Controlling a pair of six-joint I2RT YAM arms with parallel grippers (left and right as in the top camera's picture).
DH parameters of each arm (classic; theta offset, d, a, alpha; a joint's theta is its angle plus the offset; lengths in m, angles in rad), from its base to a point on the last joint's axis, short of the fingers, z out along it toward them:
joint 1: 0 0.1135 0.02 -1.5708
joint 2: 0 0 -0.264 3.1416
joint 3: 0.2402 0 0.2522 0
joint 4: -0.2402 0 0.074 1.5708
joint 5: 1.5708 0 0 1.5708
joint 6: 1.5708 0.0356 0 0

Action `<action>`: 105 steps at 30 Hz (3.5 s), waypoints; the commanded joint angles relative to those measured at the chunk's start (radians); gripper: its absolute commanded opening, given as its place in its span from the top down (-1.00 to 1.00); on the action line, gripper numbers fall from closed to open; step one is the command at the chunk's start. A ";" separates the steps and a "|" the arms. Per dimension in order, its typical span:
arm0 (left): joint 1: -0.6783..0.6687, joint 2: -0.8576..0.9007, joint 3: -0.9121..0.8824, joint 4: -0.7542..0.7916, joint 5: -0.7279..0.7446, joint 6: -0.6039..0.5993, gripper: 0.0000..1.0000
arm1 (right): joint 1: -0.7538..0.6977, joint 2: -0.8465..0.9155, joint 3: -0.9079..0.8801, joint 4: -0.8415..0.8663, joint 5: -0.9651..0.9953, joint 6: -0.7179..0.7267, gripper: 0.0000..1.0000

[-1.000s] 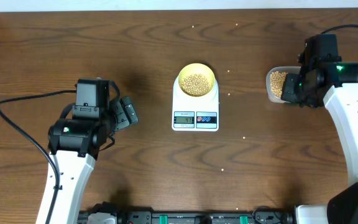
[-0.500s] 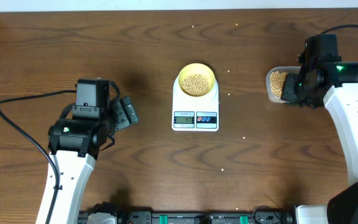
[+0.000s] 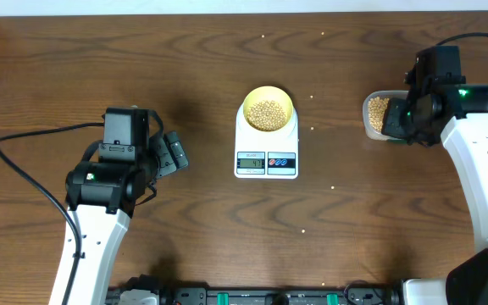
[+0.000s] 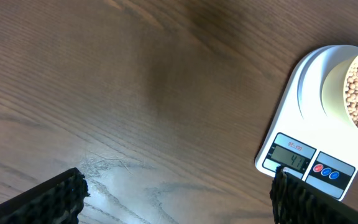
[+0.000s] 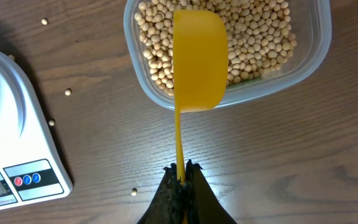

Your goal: Scoop item into bowl and weigh 50g on scale

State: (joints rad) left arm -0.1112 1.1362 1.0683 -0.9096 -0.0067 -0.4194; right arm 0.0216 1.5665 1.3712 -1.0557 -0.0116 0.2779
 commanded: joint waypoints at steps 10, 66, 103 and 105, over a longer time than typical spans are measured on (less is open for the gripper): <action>0.006 0.001 0.011 -0.003 -0.017 -0.001 -0.92 | -0.003 -0.018 -0.006 0.000 -0.070 0.006 0.98; 0.006 0.001 0.011 -0.003 -0.017 -0.001 -0.92 | -0.003 0.013 -0.053 0.086 0.140 0.092 0.98; 0.006 0.001 0.011 -0.003 -0.017 -0.001 -0.92 | -0.003 0.124 -0.058 0.146 -0.082 0.111 0.98; 0.006 0.001 0.011 -0.003 -0.017 -0.001 -0.92 | -0.005 0.124 -0.058 0.146 -0.082 0.129 0.98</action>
State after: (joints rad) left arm -0.1112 1.1362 1.0683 -0.9100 -0.0067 -0.4194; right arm 0.0216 1.6867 1.3197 -0.9077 -0.0425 0.3706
